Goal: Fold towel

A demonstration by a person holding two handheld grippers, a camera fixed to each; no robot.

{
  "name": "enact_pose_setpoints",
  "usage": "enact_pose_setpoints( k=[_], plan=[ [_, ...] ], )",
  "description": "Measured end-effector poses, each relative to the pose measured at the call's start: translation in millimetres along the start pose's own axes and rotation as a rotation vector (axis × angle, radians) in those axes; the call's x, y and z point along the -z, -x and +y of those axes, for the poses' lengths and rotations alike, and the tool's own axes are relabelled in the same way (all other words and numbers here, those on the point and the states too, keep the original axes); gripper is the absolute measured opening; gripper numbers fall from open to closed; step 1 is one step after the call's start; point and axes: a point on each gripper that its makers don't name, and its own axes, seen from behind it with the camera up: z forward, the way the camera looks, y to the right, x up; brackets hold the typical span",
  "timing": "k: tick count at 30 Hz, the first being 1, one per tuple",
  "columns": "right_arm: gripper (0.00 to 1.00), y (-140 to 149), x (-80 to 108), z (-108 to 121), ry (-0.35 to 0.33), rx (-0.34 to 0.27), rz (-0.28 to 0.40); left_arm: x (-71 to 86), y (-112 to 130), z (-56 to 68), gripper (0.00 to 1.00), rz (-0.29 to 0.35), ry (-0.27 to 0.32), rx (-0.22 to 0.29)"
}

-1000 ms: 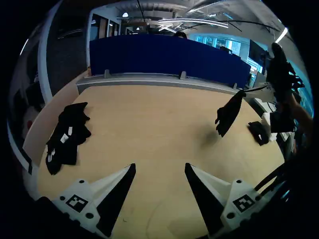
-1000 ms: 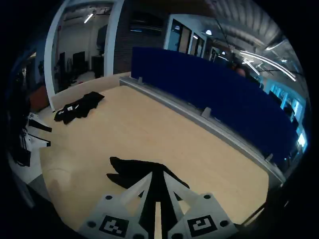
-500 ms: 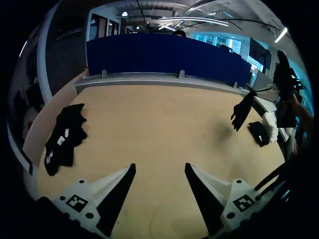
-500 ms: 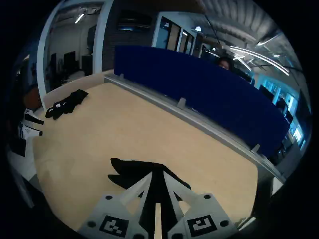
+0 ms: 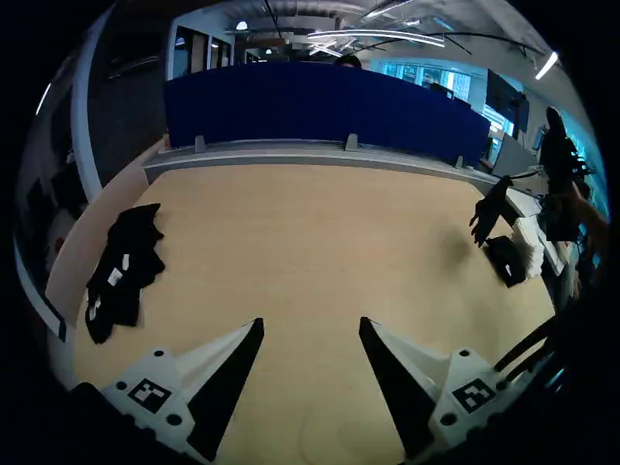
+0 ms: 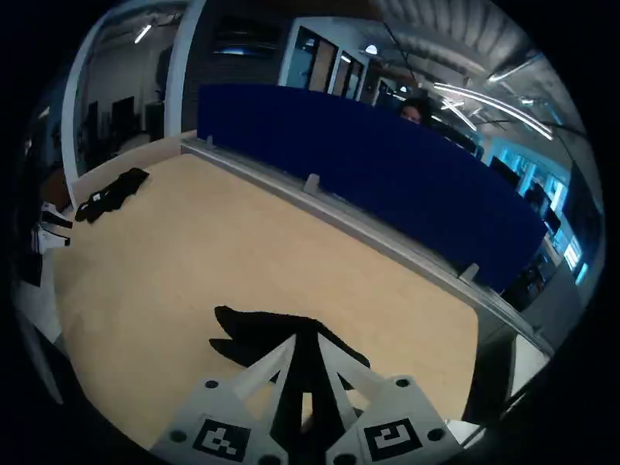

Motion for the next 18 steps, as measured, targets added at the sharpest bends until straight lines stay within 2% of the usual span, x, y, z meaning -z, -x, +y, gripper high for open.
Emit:
enact_pose_setpoints(
  k=[9, 18],
  plan=[
    [0.04, 10.2, 0.4, 42.7, 0.02, -0.01, -0.013, 0.8, -3.1, 6.8, 0.91, -0.008, -0.015, -0.022],
    [0.04, 21.3, -0.6, 70.8, 0.031, -0.019, -0.031, -1.3, -4.2, 15.7, 0.91, -0.014, -0.023, -0.032]
  ],
)
